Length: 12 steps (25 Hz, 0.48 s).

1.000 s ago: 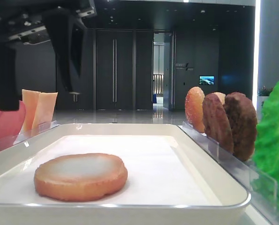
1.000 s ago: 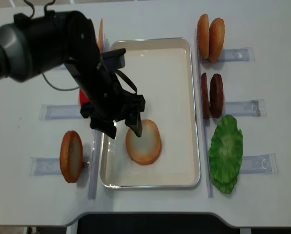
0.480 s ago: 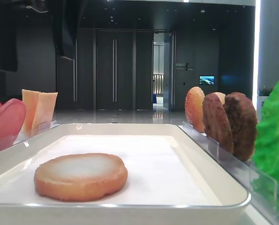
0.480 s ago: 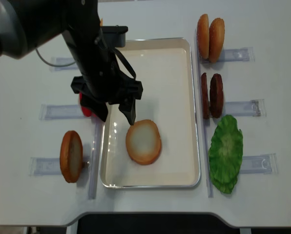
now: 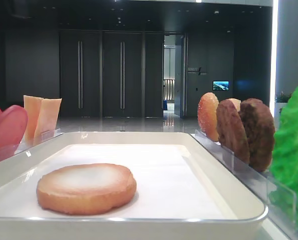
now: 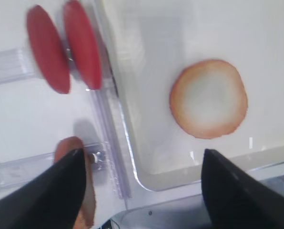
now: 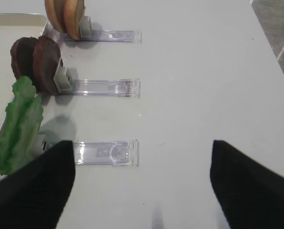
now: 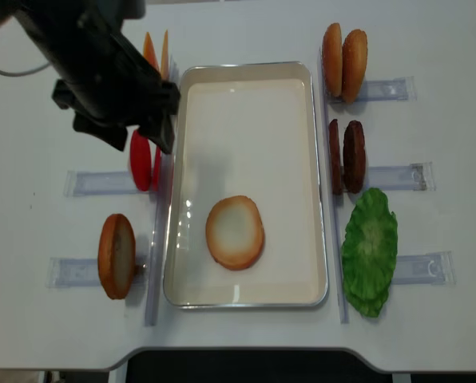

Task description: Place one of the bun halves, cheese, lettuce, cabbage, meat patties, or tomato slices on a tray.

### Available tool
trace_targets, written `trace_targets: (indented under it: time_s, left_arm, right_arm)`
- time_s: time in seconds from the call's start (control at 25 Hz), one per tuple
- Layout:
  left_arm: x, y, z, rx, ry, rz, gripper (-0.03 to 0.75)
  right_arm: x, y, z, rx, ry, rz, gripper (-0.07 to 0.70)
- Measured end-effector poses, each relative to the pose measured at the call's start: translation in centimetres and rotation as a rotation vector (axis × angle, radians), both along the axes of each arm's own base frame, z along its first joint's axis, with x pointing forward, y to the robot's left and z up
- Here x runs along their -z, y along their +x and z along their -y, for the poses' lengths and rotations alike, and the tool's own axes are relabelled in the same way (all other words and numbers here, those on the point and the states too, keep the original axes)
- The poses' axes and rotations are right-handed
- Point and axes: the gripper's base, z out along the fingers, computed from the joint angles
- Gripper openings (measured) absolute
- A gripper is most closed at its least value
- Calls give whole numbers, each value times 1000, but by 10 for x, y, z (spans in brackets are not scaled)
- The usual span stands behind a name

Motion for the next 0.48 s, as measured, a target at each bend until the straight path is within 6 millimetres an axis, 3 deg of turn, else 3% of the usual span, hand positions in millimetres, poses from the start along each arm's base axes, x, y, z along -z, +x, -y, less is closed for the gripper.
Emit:
trace_targets:
  time_s: [0.48]
  left_arm:
    - [-32,3,-89,-137,108,137,555]
  right_arm:
    - [0,0,0,0,0,0,553]
